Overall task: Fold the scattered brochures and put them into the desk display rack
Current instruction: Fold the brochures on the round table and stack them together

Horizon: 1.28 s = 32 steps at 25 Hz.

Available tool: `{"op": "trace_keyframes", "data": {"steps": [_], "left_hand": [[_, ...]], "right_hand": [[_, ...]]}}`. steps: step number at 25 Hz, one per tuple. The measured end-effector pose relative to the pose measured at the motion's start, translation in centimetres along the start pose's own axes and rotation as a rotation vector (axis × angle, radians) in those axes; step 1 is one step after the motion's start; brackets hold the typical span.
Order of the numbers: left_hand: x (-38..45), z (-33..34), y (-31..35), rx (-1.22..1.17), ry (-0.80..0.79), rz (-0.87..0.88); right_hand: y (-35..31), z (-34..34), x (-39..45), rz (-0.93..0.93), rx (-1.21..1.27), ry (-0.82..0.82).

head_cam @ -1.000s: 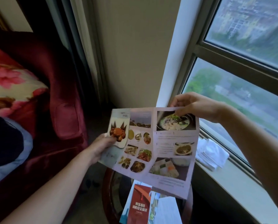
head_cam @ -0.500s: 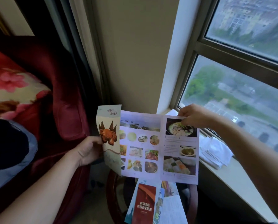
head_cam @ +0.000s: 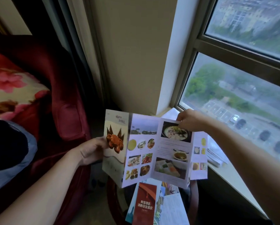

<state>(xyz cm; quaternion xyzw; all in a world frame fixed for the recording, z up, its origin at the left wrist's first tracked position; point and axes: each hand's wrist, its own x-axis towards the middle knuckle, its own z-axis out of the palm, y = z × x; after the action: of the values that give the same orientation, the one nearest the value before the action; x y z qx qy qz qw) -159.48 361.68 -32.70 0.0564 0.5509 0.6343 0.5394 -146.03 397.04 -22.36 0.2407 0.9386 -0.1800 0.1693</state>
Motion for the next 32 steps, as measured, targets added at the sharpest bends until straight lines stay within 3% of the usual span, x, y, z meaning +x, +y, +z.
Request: {"op": "trace_keyframes", "data": {"steps": [4,9,12,15,18,20,23,29,32], "left_hand": [[1.8,3.9,-0.8,0.107,-0.047,0.010],[4.7,7.5,-2.3,0.230,0.105,0.079],[5.4,7.5,-3.0,0.306,0.282,0.140],[5.3,6.5,-3.1,0.237,0.354,0.189],[4.3,5.1,-2.5,0.099,0.388,0.192],[3.5,5.0,-2.2,0.059,0.330,0.148],[2.8,5.7,-2.4,0.138,0.187,0.056],[3.2,6.9,-2.9,0.008,-0.242,-0.076],[2.8,6.0,-3.1,-0.084,-0.268,-0.065]], "right_hand": [[-2.4,1.0,-0.3,-0.072,0.296,-0.061],[-4.4,1.4,-1.2,-0.173,0.519,-0.186],[-4.6,1.7,-1.3,-0.189,0.540,-0.179],[-3.6,2.1,-1.0,-0.164,0.526,-0.200],[-2.0,3.1,-0.9,-0.110,0.284,-0.232],[-1.3,4.1,-0.7,-0.078,0.160,-0.203],[-1.8,5.0,-0.3,-0.099,0.278,-0.164],[-4.6,5.2,0.9,-0.288,0.266,-0.039],[-3.5,5.6,1.6,-0.198,0.200,-0.051]]}}
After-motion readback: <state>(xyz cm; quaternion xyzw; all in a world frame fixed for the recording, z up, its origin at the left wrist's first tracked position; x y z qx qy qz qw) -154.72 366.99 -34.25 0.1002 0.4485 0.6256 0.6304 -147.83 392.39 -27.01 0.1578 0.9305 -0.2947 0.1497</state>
